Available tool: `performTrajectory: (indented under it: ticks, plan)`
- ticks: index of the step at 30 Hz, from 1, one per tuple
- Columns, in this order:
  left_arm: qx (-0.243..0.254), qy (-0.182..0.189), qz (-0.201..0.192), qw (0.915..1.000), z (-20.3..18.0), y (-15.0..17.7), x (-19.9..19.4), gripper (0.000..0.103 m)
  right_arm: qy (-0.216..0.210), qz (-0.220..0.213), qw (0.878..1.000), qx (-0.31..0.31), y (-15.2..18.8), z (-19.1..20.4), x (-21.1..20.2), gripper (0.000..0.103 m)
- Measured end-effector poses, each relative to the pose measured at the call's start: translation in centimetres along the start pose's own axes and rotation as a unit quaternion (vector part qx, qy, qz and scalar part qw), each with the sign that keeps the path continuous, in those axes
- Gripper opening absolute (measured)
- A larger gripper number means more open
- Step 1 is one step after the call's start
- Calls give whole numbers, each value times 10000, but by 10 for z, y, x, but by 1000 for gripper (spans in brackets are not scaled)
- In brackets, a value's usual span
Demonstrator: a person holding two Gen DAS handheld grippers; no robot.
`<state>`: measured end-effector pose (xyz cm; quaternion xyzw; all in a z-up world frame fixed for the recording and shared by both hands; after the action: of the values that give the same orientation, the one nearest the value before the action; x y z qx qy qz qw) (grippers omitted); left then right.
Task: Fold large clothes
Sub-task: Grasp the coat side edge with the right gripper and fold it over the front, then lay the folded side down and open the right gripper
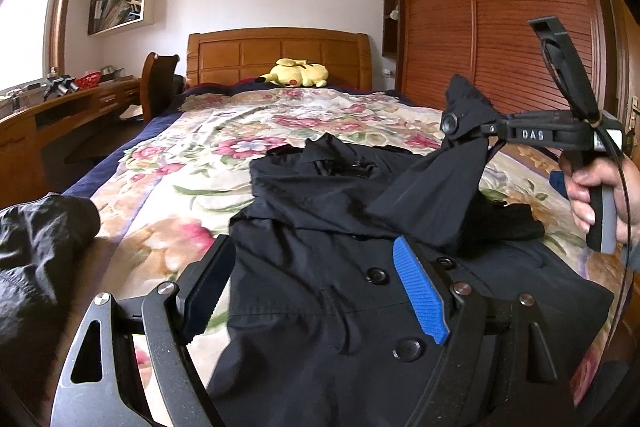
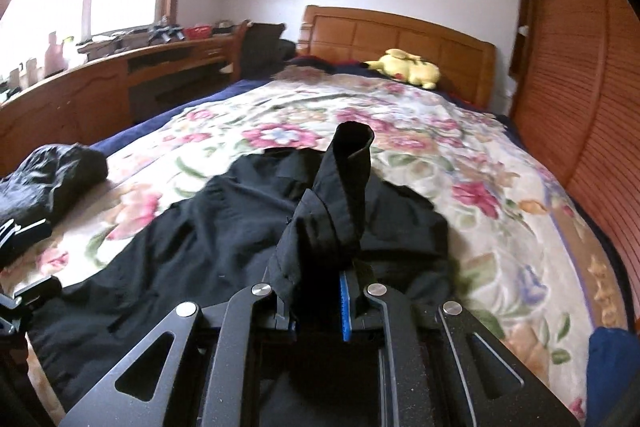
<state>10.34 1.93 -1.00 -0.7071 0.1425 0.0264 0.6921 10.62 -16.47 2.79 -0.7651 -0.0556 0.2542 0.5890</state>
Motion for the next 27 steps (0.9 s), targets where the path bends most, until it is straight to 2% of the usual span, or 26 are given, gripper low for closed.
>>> performTrajectory:
  ticks: [5,9,11,13,15,22,27]
  plan:
    - [-54,-94,-28,9999,11,-1,-4,82,-298,11,9995,-102,-7,25,5,16]
    - [-67,-140,-32,9999,16,0,-6,82,-511,79,9986,-105,-7,37,7,24]
    - [-71,-156,-28,9998,18,0,-7,82,-586,171,9980,-149,-5,43,10,29]
    - [-67,-171,-34,9998,20,0,-7,82,-688,257,9972,-156,-4,42,12,48]
    - [-64,-185,-42,9998,21,0,-8,82,-822,358,9959,-110,-4,43,9,54]
    - [-71,-234,-44,9997,28,1,-9,82,-1019,370,9940,-173,0,41,3,58]
    - [-109,-262,-79,9996,32,0,-11,82,-1206,591,9909,13,10,42,1,62]
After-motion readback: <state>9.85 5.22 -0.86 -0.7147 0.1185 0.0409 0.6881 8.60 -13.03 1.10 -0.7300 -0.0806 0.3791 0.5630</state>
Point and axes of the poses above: each gripper's, at about its wrist camera, not at the fingertips, and x roughly the way its jaws point, z to its left, y to its underside, the point moved 5 cm from there along x, roughly the way its jaws point, and after that the axes turned 11 degrees about -z, right-handed, at the moved point
